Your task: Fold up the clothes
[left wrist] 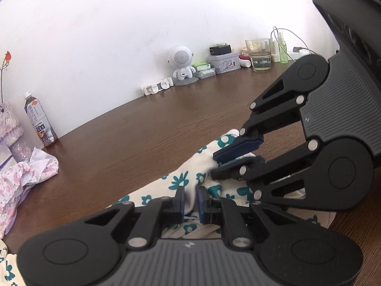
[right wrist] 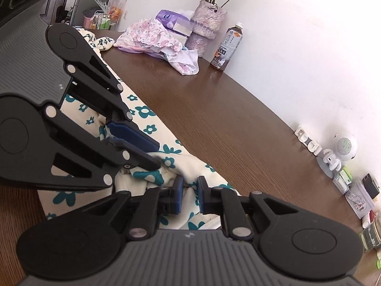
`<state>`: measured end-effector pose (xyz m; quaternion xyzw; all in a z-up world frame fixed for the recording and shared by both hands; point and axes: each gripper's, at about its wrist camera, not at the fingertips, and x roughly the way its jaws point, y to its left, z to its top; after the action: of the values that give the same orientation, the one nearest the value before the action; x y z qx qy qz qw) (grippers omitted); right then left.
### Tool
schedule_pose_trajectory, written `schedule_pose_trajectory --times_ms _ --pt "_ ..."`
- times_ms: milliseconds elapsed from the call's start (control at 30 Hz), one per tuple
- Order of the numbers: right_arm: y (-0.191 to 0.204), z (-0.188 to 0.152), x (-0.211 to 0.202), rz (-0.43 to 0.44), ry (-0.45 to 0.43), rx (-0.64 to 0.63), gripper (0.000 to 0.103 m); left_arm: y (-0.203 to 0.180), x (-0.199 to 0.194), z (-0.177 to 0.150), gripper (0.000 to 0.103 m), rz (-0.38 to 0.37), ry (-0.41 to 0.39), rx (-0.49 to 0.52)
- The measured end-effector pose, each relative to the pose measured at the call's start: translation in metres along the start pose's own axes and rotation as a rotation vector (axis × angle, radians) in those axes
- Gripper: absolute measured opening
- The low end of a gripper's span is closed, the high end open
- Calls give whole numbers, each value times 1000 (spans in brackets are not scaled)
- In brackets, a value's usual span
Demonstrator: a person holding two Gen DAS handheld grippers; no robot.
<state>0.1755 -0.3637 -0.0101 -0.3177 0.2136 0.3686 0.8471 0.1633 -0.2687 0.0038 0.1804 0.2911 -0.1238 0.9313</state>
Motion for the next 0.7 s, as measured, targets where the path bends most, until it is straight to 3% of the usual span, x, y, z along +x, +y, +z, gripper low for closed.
schedule_pose_trajectory --times_ms 233,533,700 --pt "-11 7 -14 2 -57 49 8 -5 -1 -4 5 -3 -15 61" --pt "-14 4 1 -9 -50 104 10 -18 0 -7 4 29 -22 174" --pt "-12 1 4 7 -8 88 11 -2 -17 2 14 -40 -55 70"
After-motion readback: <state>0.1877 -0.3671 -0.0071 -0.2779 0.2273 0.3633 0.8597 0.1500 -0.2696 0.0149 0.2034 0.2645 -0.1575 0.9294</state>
